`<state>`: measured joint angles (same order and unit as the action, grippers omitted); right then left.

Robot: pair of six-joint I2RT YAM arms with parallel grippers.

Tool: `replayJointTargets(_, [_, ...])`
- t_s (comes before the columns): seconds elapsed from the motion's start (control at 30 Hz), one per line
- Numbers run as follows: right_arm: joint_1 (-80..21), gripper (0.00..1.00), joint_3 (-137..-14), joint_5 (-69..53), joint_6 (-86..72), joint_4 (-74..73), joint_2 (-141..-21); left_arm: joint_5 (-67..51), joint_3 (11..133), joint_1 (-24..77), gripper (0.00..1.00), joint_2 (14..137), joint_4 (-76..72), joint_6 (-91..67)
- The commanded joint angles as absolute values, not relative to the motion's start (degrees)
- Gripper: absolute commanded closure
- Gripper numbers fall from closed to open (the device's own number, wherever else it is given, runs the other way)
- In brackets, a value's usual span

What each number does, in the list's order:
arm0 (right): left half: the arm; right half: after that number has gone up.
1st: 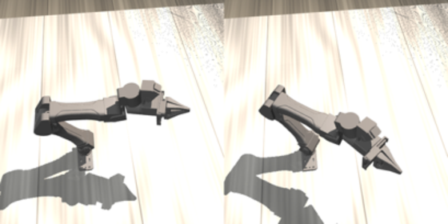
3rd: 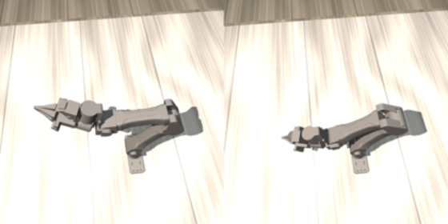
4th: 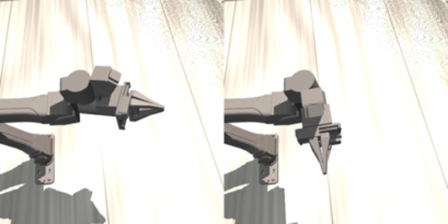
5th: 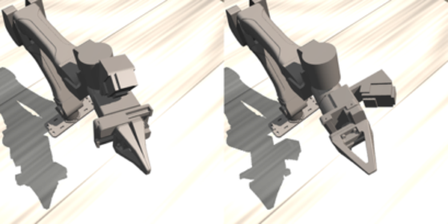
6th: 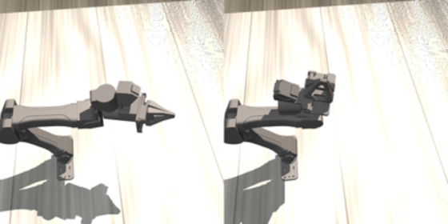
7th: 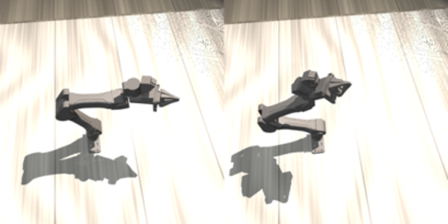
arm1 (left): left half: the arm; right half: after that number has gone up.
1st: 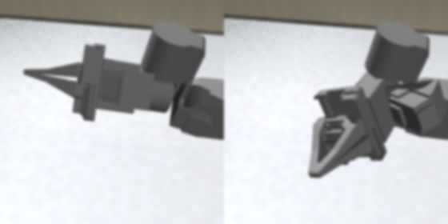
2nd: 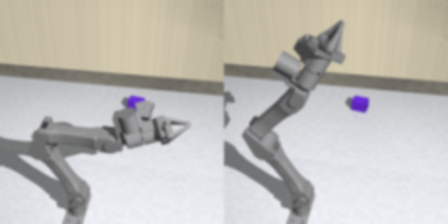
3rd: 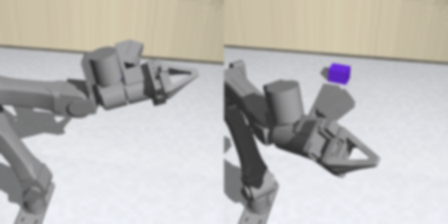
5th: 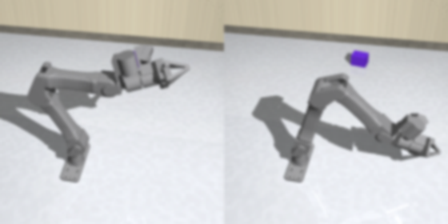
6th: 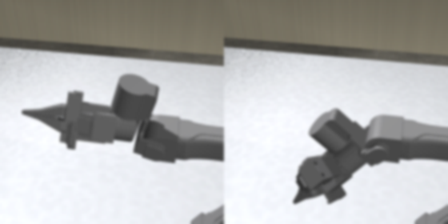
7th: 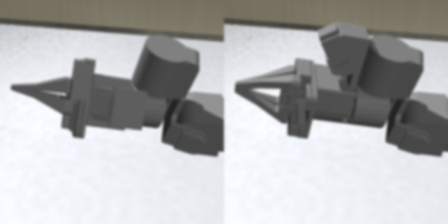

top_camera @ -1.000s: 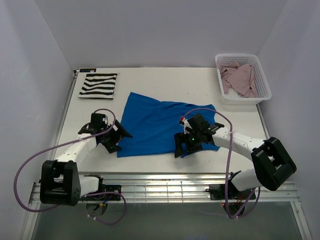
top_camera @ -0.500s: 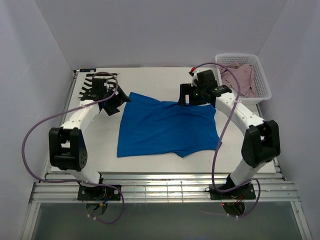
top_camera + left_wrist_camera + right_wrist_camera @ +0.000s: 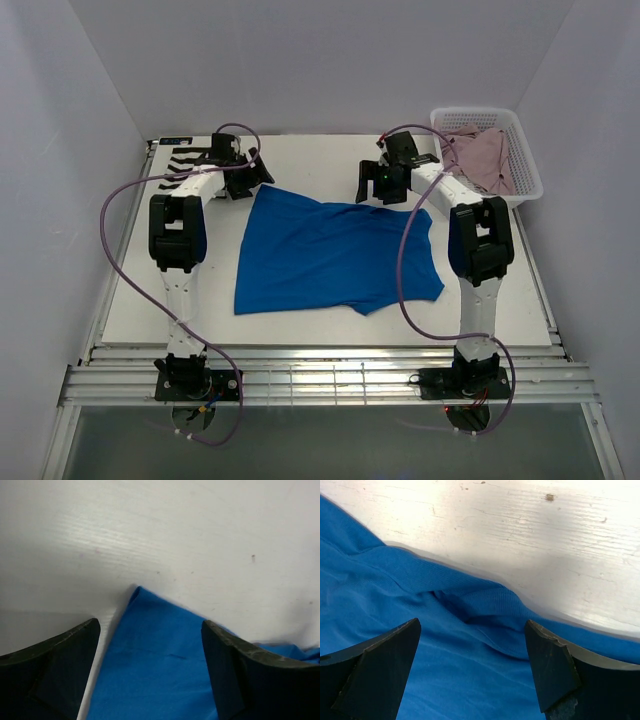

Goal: Fold and stack the tank tops
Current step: Flatten the tank top out

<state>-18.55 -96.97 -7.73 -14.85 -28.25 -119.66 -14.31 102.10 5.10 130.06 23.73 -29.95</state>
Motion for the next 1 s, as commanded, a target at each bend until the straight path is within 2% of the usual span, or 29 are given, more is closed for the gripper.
replayJointTargets(0.0, [-18.9,0.1,-100.81,-9.14,-16.78,-27.78,-121.8,-17.22,106.43,5.27,0.07,131.56,24.35,-26.98])
replayJointTargets(0.03, [-18.9,0.1,-101.42,-8.97,-17.14,-27.69,-122.51,-17.23,107.65,5.27,0.15,133.4,24.61,-26.98])
replayJointTargets(0.13, [-18.9,0.09,-103.01,-9.14,-18.19,-27.86,-124.8,-17.58,108.2,5.27,0.25,134.82,25.14,-26.89])
replayJointTargets(0.17, [-18.9,0.09,-103.09,-9.05,-18.98,-27.77,-125.07,-17.58,107.85,5.27,0.34,134.74,25.14,-26.81])
replayJointTargets(0.23, [-18.9,0.07,-102.4,-7.92,-19.95,-28.04,-125.33,-17.49,106.88,5.27,0.45,134.47,24.79,-26.72])
replayJointTargets(0.27, [-18.81,0.07,-101.96,-7.21,-20.39,-27.86,-125.16,-17.58,105.92,5.27,0.54,134.12,24.61,-26.46])
replayJointTargets(0.37, [-18.81,0.07,-99.24,-5.89,-21.53,-26.55,-123.23,-18.54,104.6,5.27,0.7,133.86,24.17,-25.84])
replayJointTargets(0.43, [-18.9,0.07,-97.66,-5.28,-21.71,-25.84,-121.82,-19.42,103.89,5.27,1.0,133.68,23.56,-25.75])
replayJointTargets(0.73, [-18.46,0.09,-93.17,-2.73,-21.53,-25.14,-116.99,-15.3,94.94,5.27,1.0,126.4,16.71,-26.19])
replayJointTargets(0.97, [-18.28,0.1,-91.58,-2.46,-20.83,-24.7,-114.09,-13.89,93.17,5.27,1.0,124.28,15.56,-26.72])
